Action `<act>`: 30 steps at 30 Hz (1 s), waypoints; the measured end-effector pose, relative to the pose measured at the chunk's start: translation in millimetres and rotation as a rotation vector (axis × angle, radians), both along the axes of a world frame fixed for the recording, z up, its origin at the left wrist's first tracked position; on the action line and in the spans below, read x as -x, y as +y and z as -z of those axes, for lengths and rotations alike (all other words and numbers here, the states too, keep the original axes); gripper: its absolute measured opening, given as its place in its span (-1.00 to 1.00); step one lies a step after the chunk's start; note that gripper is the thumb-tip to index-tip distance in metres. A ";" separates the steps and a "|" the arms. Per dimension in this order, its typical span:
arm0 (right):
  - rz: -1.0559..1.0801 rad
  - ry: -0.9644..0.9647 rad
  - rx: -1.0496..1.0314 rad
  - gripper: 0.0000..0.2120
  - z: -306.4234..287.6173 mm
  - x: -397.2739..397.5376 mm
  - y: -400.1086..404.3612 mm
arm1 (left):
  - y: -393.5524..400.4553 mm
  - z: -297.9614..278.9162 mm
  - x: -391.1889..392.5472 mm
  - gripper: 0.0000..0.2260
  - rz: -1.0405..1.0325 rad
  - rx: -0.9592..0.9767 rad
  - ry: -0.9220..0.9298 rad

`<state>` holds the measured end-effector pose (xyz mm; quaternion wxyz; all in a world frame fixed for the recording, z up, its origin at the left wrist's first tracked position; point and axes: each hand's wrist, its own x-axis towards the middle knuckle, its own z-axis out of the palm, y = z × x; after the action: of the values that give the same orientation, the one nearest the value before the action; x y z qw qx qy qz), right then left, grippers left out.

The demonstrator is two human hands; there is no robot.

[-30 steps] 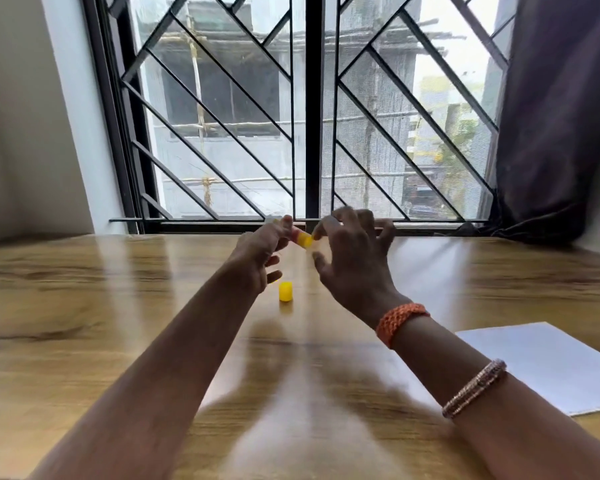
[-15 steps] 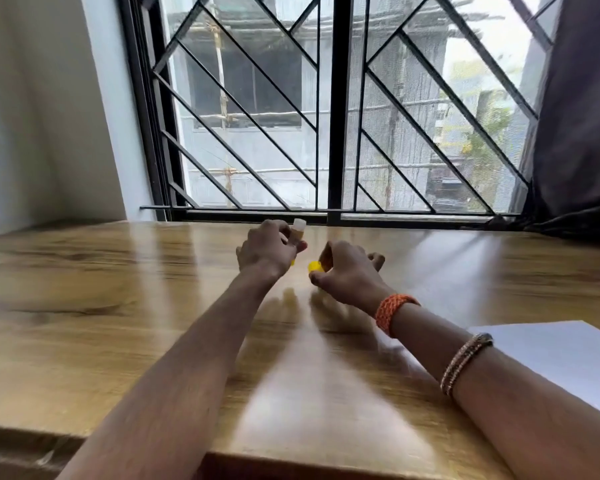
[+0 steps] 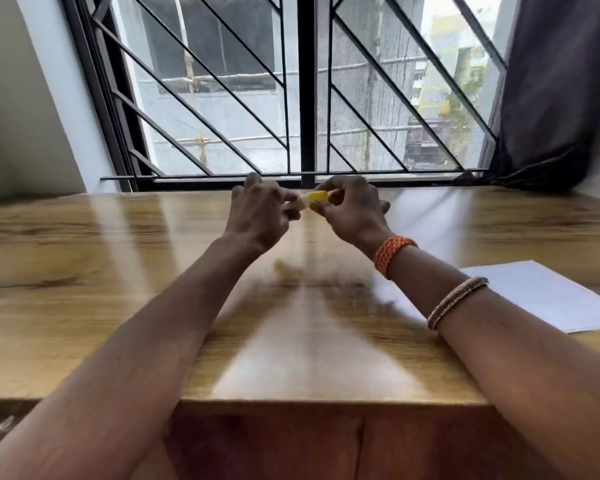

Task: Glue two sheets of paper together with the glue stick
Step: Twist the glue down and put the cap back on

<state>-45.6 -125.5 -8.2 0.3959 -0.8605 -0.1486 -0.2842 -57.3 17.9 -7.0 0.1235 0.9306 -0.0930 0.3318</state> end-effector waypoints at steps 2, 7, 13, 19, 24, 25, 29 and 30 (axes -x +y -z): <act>-0.010 -0.045 0.045 -0.84 -1.7 1.4 -2.7 | 0.9 -0.4 1.5 -0.80 0.001 -0.093 -0.045; -0.007 -0.136 0.116 -0.86 -5.4 0.9 -8.8 | -3.4 -4.2 7.3 -0.86 -0.004 -0.236 -0.183; 0.058 -0.207 0.238 -0.89 -6.7 8.0 -6.1 | -13.4 -3.0 14.7 -0.87 -0.027 -0.285 -0.309; 0.039 -0.035 0.232 -0.74 -14.9 16.6 -6.3 | -24.4 5.4 18.1 -0.88 -0.098 -0.348 -0.397; 0.022 0.183 0.238 -0.70 -16.7 19.6 -21.7 | -44.9 16.1 21.8 -0.88 -0.085 -0.146 -0.192; 0.018 0.227 0.208 -0.67 -18.4 21.1 -30.6 | -50.8 17.8 21.9 -0.88 -0.066 -0.074 -0.164; 0.180 0.270 0.212 -0.71 -27.2 32.5 -88.5 | -60.7 24.2 19.8 -0.87 0.060 0.159 -0.063; 0.218 0.299 0.282 -0.78 -27.1 37.2 -107.8 | -61.6 25.0 20.5 -0.86 0.110 0.231 0.007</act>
<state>-82.8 -233.3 18.9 0.2564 -0.9507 -0.0329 -0.1712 -77.9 -43.7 -32.1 0.2480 0.9048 -0.1048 0.3300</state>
